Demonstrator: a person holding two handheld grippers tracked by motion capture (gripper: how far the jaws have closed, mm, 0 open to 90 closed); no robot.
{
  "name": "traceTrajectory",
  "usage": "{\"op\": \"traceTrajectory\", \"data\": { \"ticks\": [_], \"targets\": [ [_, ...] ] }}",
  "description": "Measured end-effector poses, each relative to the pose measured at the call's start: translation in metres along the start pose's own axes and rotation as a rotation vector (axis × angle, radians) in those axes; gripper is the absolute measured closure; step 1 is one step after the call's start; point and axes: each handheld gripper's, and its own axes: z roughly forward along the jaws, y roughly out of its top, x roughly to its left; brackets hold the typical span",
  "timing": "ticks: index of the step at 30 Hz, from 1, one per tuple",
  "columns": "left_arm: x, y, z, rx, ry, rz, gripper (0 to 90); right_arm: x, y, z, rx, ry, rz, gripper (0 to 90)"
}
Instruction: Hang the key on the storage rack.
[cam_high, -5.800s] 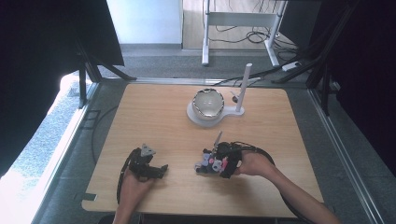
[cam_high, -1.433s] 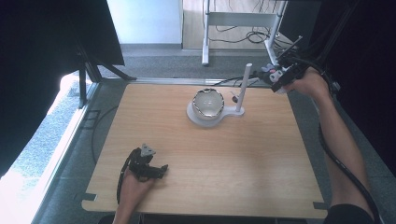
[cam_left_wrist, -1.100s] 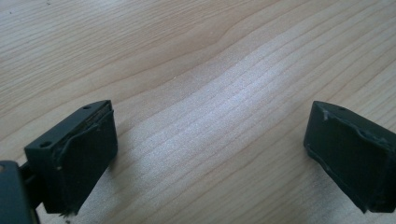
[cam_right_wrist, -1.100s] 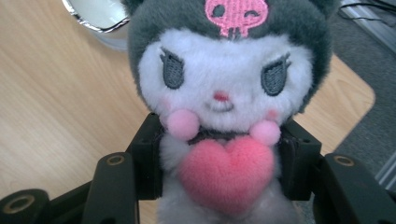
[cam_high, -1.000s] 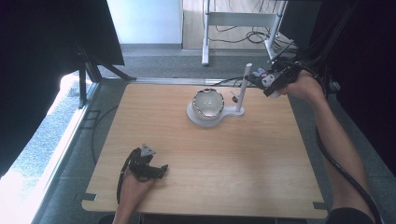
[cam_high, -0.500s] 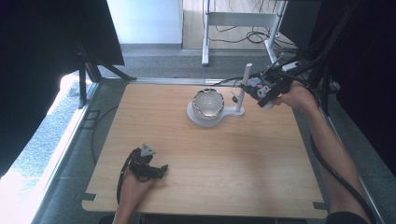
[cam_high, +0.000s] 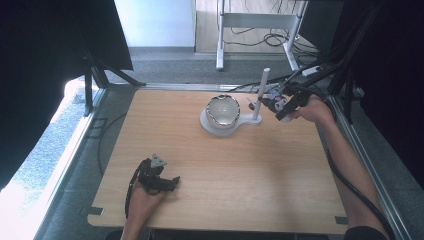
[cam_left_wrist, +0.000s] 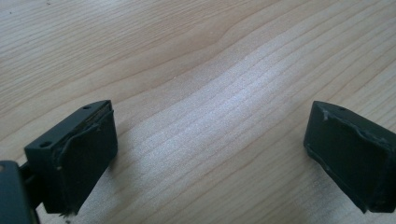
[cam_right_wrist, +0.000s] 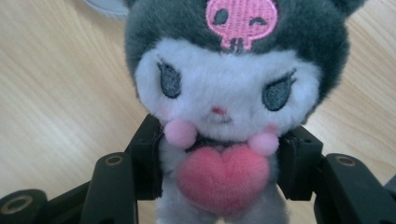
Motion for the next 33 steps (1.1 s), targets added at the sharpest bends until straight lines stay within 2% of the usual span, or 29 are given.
{"op": "traceTrajectory", "data": {
  "ticks": [9, 20, 26, 28, 30, 33],
  "targets": [
    [0.000, 0.000, 0.000, 0.000, 0.000, 0.000, 2.7, 0.004, 0.008, 0.022, -0.019, -0.025, -0.023, 39.9],
    [0.000, 0.000, 0.000, 0.000, 0.000, 0.000, 2.7, 0.013, 0.006, 0.021, -0.045, -0.059, -0.083, 26.7],
    [0.000, 0.000, 0.000, 0.000, 0.000, 0.000, 2.7, 0.023, 0.003, 0.020, -0.021, -0.070, -0.131, 20.8],
    [0.000, 0.000, 0.000, 0.000, 0.000, 0.000, 2.7, 0.028, 0.001, 0.022, 0.005, -0.076, -0.153, 16.3],
    [0.000, 0.000, 0.000, 0.000, 0.000, 0.000, 2.7, 0.030, 0.000, 0.022, 0.013, -0.080, -0.159, 14.4],
    [0.000, 0.000, 0.000, 0.000, 0.000, 0.000, 2.7, 0.037, -0.004, 0.025, 0.042, -0.083, -0.194, 12.7]
  ]
}}
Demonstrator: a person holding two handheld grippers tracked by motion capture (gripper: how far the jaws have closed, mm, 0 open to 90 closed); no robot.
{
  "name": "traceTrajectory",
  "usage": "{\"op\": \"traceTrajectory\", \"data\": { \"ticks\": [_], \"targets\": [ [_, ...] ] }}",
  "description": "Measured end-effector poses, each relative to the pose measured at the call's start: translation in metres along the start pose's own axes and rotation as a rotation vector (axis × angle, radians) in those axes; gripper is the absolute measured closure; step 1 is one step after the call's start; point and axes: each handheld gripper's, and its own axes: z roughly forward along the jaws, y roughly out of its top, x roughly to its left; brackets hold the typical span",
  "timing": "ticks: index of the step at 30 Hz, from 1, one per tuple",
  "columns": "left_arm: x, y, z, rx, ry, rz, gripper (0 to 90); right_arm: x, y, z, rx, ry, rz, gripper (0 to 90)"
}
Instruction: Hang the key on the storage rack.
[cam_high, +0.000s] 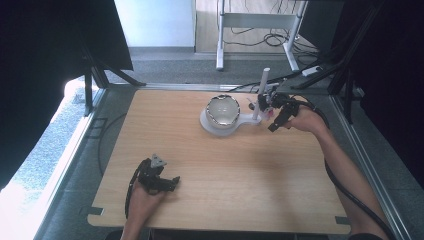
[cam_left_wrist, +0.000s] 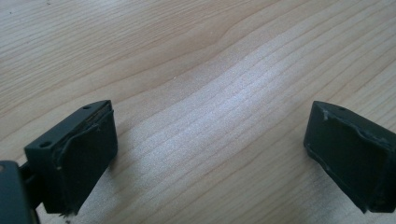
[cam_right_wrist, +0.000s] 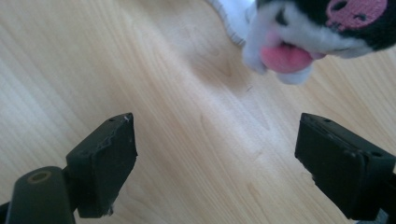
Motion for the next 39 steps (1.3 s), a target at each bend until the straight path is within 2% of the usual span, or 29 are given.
{"op": "traceTrajectory", "data": {
  "ticks": [8, 34, 39],
  "targets": [
    [0.000, 0.000, 0.000, 0.000, 0.000, 0.000, 2.7, 0.011, -0.005, 0.002, 0.011, 0.003, -0.029, 8.3],
    [0.000, 0.000, 0.000, 0.000, 0.000, 0.000, 2.8, 0.069, -0.034, 0.008, -0.062, 0.027, -0.148, 8.4],
    [0.000, 0.000, 0.000, 0.000, 0.000, 0.000, 2.7, 0.076, -0.039, 0.009, -0.069, 0.026, -0.159, 8.3]
  ]
}}
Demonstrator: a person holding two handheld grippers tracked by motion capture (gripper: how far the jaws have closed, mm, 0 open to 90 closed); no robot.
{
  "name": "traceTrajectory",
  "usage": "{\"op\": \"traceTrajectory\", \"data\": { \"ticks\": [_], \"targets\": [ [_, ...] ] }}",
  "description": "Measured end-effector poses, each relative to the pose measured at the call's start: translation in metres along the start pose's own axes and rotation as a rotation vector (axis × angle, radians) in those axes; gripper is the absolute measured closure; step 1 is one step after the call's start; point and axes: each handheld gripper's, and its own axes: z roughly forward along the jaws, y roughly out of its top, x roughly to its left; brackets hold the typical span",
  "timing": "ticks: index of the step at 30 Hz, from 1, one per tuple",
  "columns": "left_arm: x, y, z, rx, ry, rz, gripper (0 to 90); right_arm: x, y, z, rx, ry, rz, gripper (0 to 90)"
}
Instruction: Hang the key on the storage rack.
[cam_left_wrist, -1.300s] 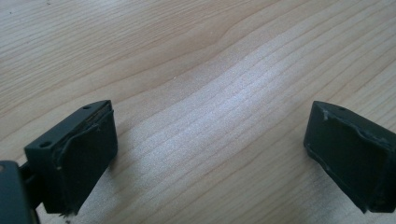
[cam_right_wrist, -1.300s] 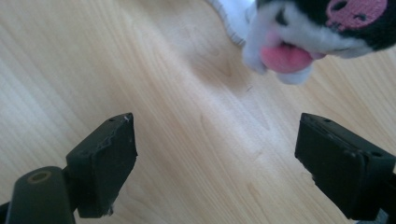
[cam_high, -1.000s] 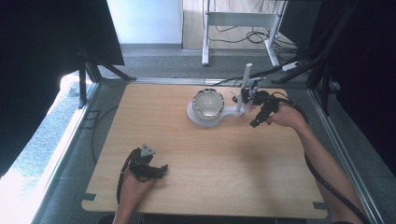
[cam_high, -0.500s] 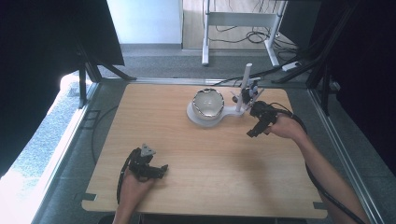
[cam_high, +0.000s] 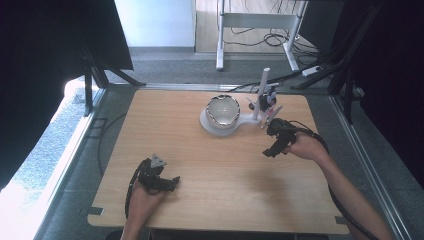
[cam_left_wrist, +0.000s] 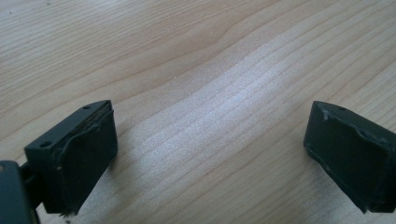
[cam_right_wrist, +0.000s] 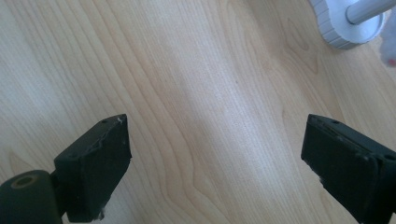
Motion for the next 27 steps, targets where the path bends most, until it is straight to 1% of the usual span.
{"op": "traceTrajectory", "data": {
  "ticks": [5, 11, 16, 17, 18, 21, 24, 27],
  "targets": [
    [0.000, 0.000, 0.000, 0.000, 0.000, 0.000, 2.7, 0.008, -0.005, 0.000, -0.025, 0.002, 0.005, 8.7],
    [0.000, 0.000, 0.000, 0.000, 0.000, 0.000, 2.7, 0.020, -0.013, 0.001, -0.049, -0.004, -0.002, 8.6],
    [0.000, 0.000, 0.000, -0.001, 0.000, 0.003, 2.7, 0.030, -0.020, -0.001, -0.064, -0.023, -0.012, 8.6],
    [0.000, 0.000, 0.000, 0.000, 0.000, 0.003, 2.7, 0.032, -0.022, -0.002, -0.066, -0.020, -0.011, 8.6],
    [0.000, 0.000, 0.000, 0.000, 0.000, 0.003, 2.8, 0.035, -0.026, -0.003, -0.074, -0.026, -0.007, 8.6],
    [0.000, 0.000, 0.000, -0.001, 0.000, 0.002, 2.7, 0.038, -0.031, -0.004, -0.079, -0.031, -0.010, 8.6],
    [0.000, 0.000, 0.000, -0.003, 0.000, -0.003, 2.7, 0.042, -0.038, -0.007, -0.088, -0.042, 0.000, 8.6],
    [0.000, 0.000, 0.000, -0.003, 0.000, -0.004, 2.7, 0.046, -0.045, -0.009, -0.106, -0.040, 0.011, 8.6]
  ]
}}
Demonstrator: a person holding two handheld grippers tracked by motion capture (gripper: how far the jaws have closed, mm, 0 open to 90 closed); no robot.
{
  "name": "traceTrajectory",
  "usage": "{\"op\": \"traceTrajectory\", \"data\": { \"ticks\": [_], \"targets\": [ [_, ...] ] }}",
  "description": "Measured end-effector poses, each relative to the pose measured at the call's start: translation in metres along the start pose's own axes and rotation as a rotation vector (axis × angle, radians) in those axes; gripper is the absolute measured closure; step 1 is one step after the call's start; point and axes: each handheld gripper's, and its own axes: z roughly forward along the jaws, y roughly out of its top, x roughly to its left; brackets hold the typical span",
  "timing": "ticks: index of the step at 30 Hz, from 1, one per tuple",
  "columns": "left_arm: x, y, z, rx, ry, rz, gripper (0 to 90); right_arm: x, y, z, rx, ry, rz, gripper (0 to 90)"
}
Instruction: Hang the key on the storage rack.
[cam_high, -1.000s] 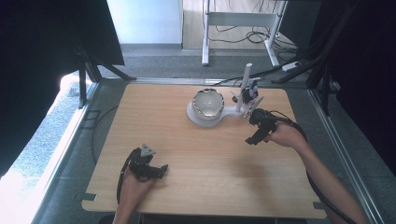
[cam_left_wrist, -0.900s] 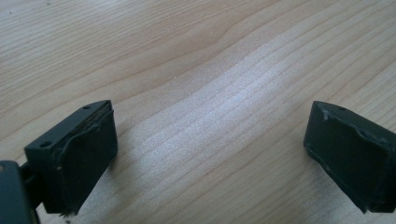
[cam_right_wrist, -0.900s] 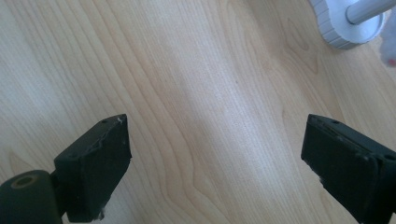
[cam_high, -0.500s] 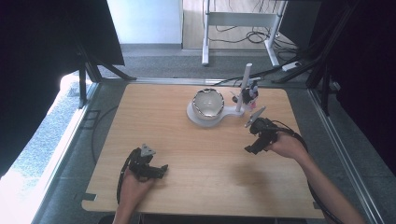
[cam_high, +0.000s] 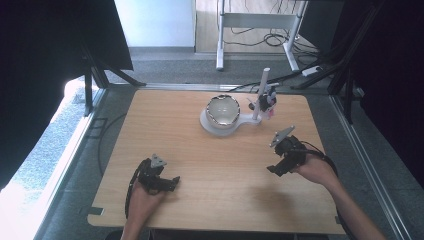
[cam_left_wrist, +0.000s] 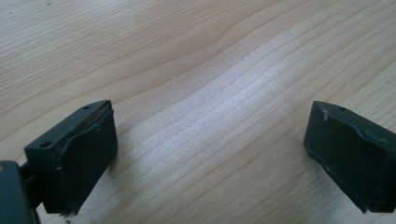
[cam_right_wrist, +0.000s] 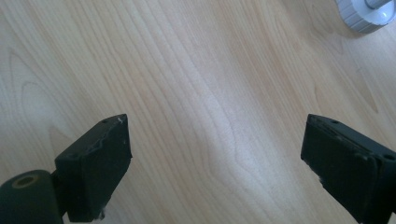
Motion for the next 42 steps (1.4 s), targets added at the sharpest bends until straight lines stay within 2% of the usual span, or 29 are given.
{"op": "traceTrajectory", "data": {
  "ticks": [7, 11, 19, 25, 29, 32, 38, 42],
  "targets": [
    [0.000, 0.000, 0.000, 0.003, -0.001, 0.004, 2.7, 0.012, -0.014, -0.003, -0.039, -0.014, 0.015, 4.8],
    [0.000, 0.000, 0.000, 0.003, -0.001, 0.004, 2.7, 0.019, -0.019, -0.002, -0.061, -0.007, 0.029, 3.9],
    [0.000, 0.000, 0.000, 0.003, -0.001, 0.004, 2.7, 0.033, -0.031, 0.008, -0.121, 0.010, 0.065, 4.0],
    [0.000, 0.000, 0.000, 0.002, 0.000, 0.003, 2.7, 0.041, -0.043, 0.019, -0.184, 0.030, 0.107, 4.0],
    [0.000, 0.000, 0.000, 0.001, -0.001, 0.003, 2.7, 0.047, -0.050, 0.029, -0.201, 0.031, 0.123, 4.0],
    [0.000, 0.000, 0.000, 0.002, -0.001, 0.003, 2.8, 0.052, -0.055, 0.037, -0.227, 0.044, 0.153, 4.0],
    [0.000, 0.000, 0.000, 0.002, -0.001, 0.003, 2.8, 0.061, -0.064, 0.053, -0.289, 0.032, 0.201, 4.0],
    [0.000, 0.000, 0.000, 0.001, 0.000, 0.003, 2.8, 0.065, -0.068, 0.061, -0.327, 0.009, 0.217, 4.0]
  ]
}}
